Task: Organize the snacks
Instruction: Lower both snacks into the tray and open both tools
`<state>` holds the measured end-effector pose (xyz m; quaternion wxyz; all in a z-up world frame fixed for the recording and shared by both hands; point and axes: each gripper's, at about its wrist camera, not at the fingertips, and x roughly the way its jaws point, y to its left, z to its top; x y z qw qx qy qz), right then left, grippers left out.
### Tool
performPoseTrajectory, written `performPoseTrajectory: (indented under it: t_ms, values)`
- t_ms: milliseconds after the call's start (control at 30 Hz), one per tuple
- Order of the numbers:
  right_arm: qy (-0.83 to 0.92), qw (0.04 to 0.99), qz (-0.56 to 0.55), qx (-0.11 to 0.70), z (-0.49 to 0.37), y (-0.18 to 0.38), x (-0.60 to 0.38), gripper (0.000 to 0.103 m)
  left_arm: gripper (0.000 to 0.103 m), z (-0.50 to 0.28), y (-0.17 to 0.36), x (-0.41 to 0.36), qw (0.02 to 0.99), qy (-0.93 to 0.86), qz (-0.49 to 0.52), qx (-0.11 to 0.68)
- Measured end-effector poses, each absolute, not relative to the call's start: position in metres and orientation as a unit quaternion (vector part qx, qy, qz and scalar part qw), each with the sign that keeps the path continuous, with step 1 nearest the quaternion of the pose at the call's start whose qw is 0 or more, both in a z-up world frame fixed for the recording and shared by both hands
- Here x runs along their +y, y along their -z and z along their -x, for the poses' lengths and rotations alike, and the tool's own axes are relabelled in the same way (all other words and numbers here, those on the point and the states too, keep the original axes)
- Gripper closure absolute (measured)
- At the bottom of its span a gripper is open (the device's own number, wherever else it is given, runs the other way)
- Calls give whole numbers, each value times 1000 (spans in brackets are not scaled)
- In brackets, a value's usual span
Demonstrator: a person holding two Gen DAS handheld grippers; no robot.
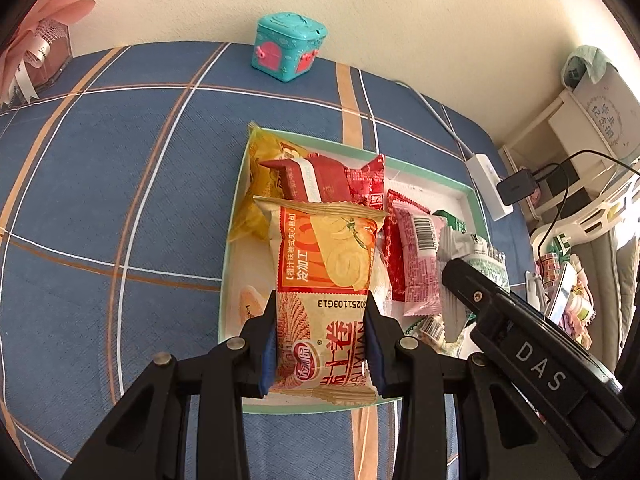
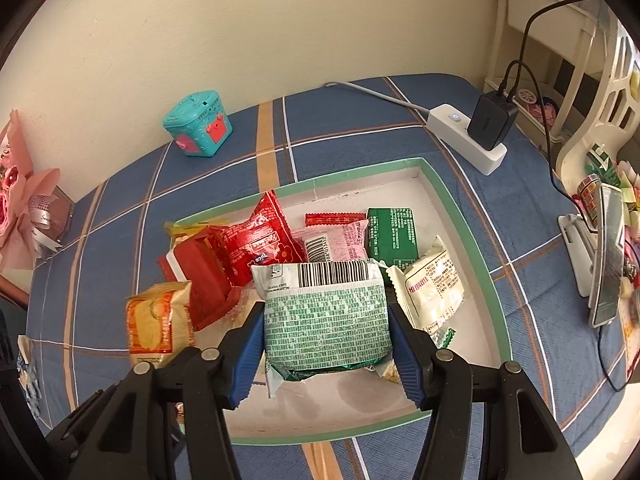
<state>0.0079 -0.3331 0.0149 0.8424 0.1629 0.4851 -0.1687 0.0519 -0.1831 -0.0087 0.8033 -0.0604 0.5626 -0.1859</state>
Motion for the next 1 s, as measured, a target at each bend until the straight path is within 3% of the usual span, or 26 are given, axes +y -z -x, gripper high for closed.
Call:
performPoseTrajectory:
  t_ms: [367, 1000]
  values:
    - [164, 835, -162, 500, -12, -4, -332, 41, 64, -48, 17, -192, 798, 185, 36, 572]
    - [160, 828, -165, 511, -14, 5, -330, 40, 24, -40, 9, -171, 800, 149, 11, 581]
